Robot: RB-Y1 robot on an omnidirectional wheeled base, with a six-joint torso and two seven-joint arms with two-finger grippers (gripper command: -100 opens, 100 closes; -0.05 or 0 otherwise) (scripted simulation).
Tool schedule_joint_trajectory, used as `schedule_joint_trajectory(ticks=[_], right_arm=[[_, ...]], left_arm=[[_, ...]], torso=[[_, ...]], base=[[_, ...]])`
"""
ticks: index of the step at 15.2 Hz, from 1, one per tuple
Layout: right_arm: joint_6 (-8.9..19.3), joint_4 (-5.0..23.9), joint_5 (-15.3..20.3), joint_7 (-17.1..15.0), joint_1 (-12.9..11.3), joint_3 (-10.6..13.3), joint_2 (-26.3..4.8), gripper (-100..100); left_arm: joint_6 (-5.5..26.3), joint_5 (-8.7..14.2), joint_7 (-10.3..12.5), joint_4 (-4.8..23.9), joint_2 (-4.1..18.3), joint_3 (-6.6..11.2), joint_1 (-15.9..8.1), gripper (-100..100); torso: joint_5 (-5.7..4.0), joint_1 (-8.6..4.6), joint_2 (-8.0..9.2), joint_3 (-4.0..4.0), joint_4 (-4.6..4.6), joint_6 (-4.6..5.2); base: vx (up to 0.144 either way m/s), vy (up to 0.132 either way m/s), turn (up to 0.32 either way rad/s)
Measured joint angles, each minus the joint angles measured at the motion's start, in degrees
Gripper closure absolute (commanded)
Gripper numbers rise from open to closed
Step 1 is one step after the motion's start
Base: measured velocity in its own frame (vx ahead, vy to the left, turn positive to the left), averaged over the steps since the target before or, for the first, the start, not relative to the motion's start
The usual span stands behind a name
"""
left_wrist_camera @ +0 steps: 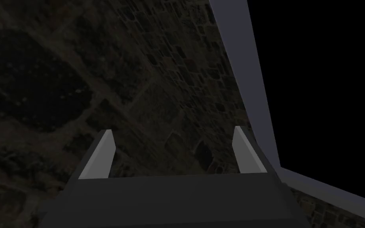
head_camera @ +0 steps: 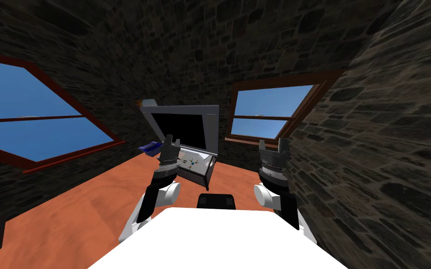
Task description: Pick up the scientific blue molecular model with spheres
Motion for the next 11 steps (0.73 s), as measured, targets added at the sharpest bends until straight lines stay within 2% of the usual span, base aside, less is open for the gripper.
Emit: schedule_joint_trajectory(ticks=[4, 8, 11], right_arm=[[0.0, 0.0, 0.0, 0.0, 0.0, 0.0, 0.0, 0], [0.0, 0.0, 0.0, 0.0, 0.0, 0.0, 0.0, 0], [0.0, 0.0, 0.0, 0.0, 0.0, 0.0, 0.0, 0]], left_arm=[[1.6, 0.6, 0.2, 3.6, 4.0, -0.32, -1.7, -100], [3.7, 1.7, 0.7, 8.8, 6.6, -0.06, -4.6, -100], [5.4, 2.2, 0.8, 12.5, 7.4, -0.37, -6.6, -100]], torso=[[0.10, 0.47, 0.01, 0.00, 0.00, 0.01], [0.13, 0.55, 0.02, 0.00, 0.00, 0.02], [0.12, 0.49, -0.02, -0.01, -0.01, 0.01]], base=[[-0.005, 0.100, -0.133], [-0.014, 0.115, -0.135], [-0.012, 0.104, -0.143]])
